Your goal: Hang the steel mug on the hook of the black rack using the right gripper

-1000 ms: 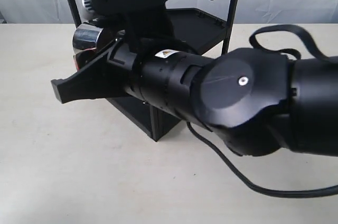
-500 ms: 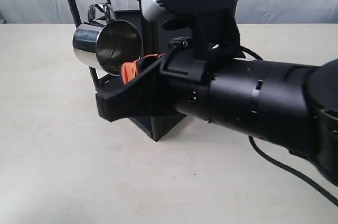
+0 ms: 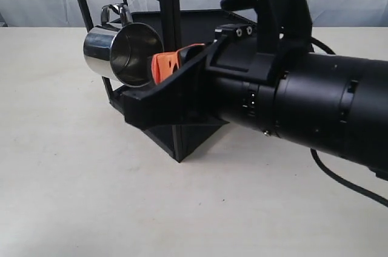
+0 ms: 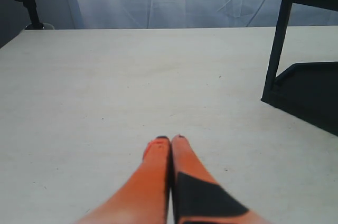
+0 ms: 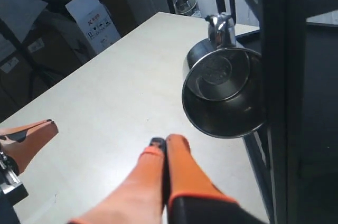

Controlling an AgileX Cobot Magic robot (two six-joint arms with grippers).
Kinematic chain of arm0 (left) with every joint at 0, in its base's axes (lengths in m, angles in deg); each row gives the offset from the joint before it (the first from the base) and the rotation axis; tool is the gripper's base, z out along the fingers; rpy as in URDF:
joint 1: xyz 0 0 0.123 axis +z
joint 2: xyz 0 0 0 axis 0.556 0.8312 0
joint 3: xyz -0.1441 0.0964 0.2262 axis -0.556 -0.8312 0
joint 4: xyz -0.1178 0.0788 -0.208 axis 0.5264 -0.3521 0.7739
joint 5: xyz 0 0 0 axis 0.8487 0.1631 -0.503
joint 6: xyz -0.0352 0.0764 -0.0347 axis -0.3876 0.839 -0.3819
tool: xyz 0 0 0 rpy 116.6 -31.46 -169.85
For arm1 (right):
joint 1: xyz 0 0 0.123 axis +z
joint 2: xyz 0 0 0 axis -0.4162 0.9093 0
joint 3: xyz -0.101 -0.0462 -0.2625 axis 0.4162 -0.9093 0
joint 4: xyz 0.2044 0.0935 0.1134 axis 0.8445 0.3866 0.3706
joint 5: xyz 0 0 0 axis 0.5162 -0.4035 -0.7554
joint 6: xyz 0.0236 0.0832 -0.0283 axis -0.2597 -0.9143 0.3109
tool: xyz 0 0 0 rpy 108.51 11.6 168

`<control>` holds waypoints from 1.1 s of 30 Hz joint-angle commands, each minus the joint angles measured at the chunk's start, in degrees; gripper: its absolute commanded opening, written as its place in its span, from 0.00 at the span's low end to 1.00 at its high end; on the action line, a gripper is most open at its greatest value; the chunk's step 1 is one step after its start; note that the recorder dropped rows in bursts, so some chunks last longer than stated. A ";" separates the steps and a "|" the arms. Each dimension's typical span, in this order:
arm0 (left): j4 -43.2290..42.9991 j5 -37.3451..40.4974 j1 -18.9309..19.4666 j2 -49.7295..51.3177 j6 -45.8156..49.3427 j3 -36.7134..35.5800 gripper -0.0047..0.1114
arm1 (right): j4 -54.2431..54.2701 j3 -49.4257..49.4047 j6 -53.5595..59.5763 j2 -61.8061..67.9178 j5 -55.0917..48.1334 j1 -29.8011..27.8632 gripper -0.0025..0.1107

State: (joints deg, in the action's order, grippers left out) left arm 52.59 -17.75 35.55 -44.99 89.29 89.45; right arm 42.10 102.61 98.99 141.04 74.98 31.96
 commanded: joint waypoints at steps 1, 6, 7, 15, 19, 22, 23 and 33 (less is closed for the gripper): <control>0.00 -0.81 -0.28 0.25 -0.28 0.09 0.04 | 0.16 -0.36 1.17 -2.29 4.50 0.08 0.01; 0.00 -0.81 -0.28 0.25 -0.28 0.09 0.04 | 0.56 -4.84 1.17 -9.38 7.85 0.08 0.01; 0.00 -0.81 -0.28 0.25 -0.28 0.09 0.04 | 0.56 -6.67 1.17 -10.83 8.08 0.08 0.01; 0.00 -0.81 -0.28 0.25 -0.28 0.09 0.04 | 3.42 -25.55 -3.41 -31.70 -5.45 -16.68 0.01; 0.00 -0.81 -0.28 0.25 -0.28 0.09 0.04 | 3.42 -30.50 -3.59 -40.03 -16.29 -28.85 0.01; 0.00 -0.81 -0.28 0.25 -0.28 0.09 0.04 | 2.94 -36.76 -3.59 -53.86 -24.09 -44.18 0.01; 0.00 -0.81 -0.28 0.25 -0.28 0.09 0.04 | 2.42 -37.57 -3.59 -56.23 -24.36 -46.24 0.01; 0.00 -0.81 -0.28 0.25 -0.28 0.09 0.04 | -4.50 -42.50 -4.87 -66.18 -20.13 -52.56 0.01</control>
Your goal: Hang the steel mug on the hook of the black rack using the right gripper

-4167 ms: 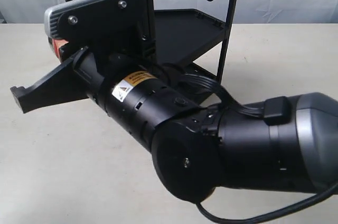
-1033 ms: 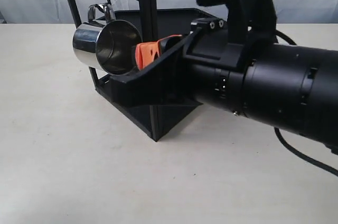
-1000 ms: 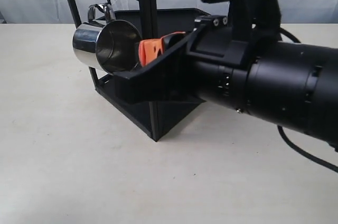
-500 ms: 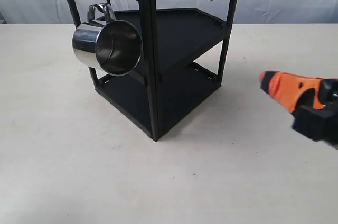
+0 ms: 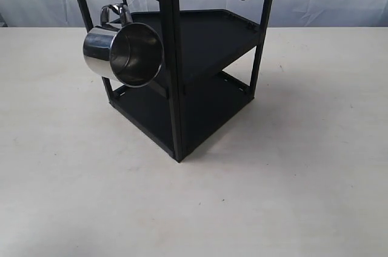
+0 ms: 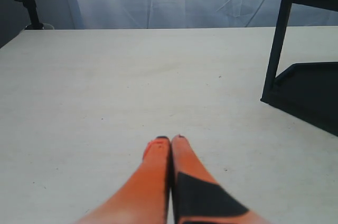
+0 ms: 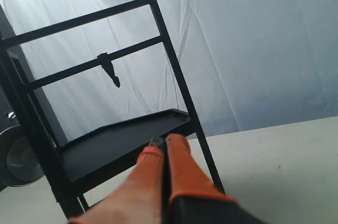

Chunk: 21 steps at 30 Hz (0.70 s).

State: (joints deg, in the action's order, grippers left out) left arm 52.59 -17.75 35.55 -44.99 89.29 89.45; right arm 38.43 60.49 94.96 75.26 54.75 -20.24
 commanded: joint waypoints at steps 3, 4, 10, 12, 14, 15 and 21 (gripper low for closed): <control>0.00 -0.81 -0.28 0.25 -0.28 0.09 0.04 | -0.68 -0.39 -1.09 -0.40 -0.23 -0.25 0.01; 0.00 -0.81 -0.28 0.25 -0.28 0.09 0.04 | 0.18 -0.39 -1.32 -0.40 -0.44 -0.25 0.01; 0.00 -0.81 -0.28 0.25 -0.28 0.09 0.04 | 7.09 -0.39 -2.74 -0.40 1.24 -0.25 0.01; 0.00 -0.81 -0.28 0.25 -0.28 0.09 0.04 | 7.09 -0.39 -7.27 -0.40 1.86 -0.25 0.01; 0.00 -0.81 -0.28 0.25 -0.28 0.09 0.04 | 7.09 -0.39 -12.56 -0.40 2.51 -0.25 0.01; 0.00 -0.81 -0.28 0.25 -0.28 0.09 0.04 | 7.09 -0.39 -14.63 -0.40 3.16 -0.25 0.01; 0.00 -0.81 -0.28 0.25 -0.28 0.09 0.04 | 7.09 -0.39 -18.55 -0.40 4.61 -0.25 0.01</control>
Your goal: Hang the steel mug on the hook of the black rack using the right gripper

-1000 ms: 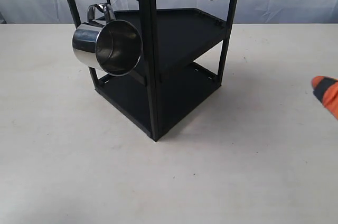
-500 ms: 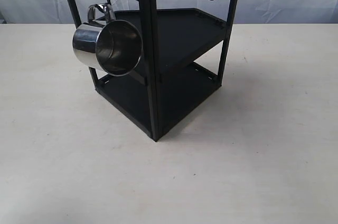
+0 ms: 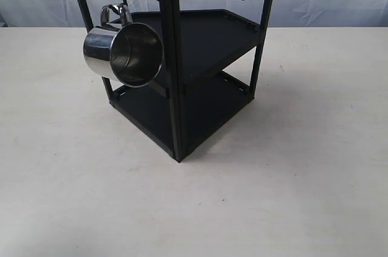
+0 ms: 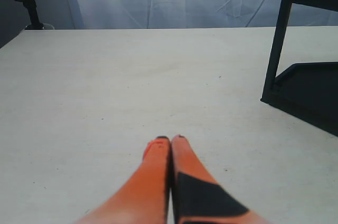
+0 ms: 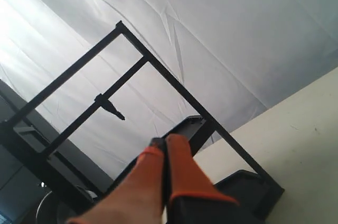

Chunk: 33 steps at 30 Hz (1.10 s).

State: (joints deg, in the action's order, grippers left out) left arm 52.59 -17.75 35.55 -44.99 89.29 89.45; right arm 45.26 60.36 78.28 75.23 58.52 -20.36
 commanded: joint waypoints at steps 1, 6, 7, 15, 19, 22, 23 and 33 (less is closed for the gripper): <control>0.00 -0.81 -0.28 0.25 -0.28 0.09 0.04 | 0.26 -0.25 -3.01 -0.37 0.93 -0.13 0.01; 0.00 -0.81 -0.28 0.25 -0.28 0.09 0.04 | 0.26 -0.25 -5.04 -0.37 1.03 -0.13 0.01; 0.00 -0.81 -0.28 0.25 -0.28 0.09 0.04 | 0.26 -0.25 -4.14 -0.37 0.98 -0.13 0.01; 0.00 -0.81 -0.28 0.25 -0.28 0.09 0.04 | -3.74 3.89 9.56 -0.37 -2.96 -0.23 0.01; 0.00 -0.81 -0.28 0.25 -0.28 0.09 0.04 | -12.78 5.94 6.91 -0.37 -1.74 -0.23 0.01; 0.00 -0.81 -0.28 0.25 -0.28 0.09 0.04 | -48.24 6.46 -21.51 -0.37 -4.44 -0.23 0.01; 0.00 -0.81 -0.28 0.25 -0.28 0.09 0.04 | -61.94 6.46 -35.12 -0.37 -5.34 -0.23 0.01; 0.00 -0.81 -0.28 0.25 -0.28 0.09 0.04 | -105.37 -2.26 -69.90 -0.37 -0.04 -0.23 0.01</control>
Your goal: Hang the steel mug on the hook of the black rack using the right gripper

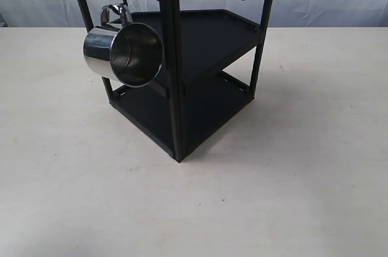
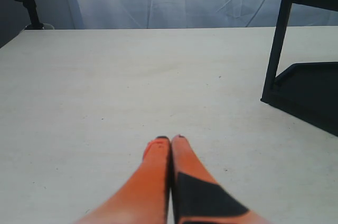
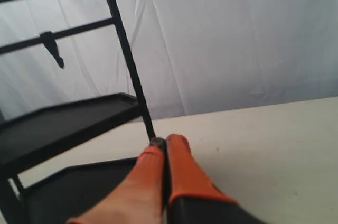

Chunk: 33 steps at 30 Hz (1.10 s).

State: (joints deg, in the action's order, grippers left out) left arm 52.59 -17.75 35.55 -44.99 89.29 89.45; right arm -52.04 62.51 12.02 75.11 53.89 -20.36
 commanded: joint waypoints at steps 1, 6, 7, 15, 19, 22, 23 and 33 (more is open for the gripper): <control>0.00 -0.81 -0.28 0.25 -0.28 0.09 0.04 | -8.30 -4.41 -4.10 -0.25 5.82 -0.23 0.01; 0.00 -0.81 -0.28 0.25 -0.28 0.09 0.04 | -8.59 -4.41 -4.78 -0.25 5.75 -0.23 0.01; 0.00 -0.81 -0.28 0.25 -0.28 0.09 0.04 | -8.31 -4.41 -4.82 -0.25 5.76 -0.23 0.01; 0.00 -0.81 -0.28 0.25 -0.28 0.09 0.04 | -7.85 -4.41 -4.82 -0.25 5.76 -0.23 0.01; 0.00 -0.81 -0.28 0.25 -0.28 0.09 0.04 | -7.85 -4.41 -4.82 -0.25 5.76 -0.23 0.01; 0.00 -0.81 -0.28 0.25 -0.28 0.09 0.04 | -7.84 -4.41 -4.93 -0.25 5.76 -0.23 0.01; 0.00 -0.81 -0.28 0.25 -0.28 0.09 0.04 | -7.84 -4.41 -4.93 -0.25 5.76 -0.23 0.01; 0.00 -0.81 -0.28 0.25 -0.28 0.09 0.04 | -7.84 -4.41 -4.92 -0.25 5.63 -0.23 0.01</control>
State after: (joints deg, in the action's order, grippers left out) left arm 52.59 -17.75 35.55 -44.99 89.29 89.45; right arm -59.65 58.33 7.06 75.11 58.90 -20.36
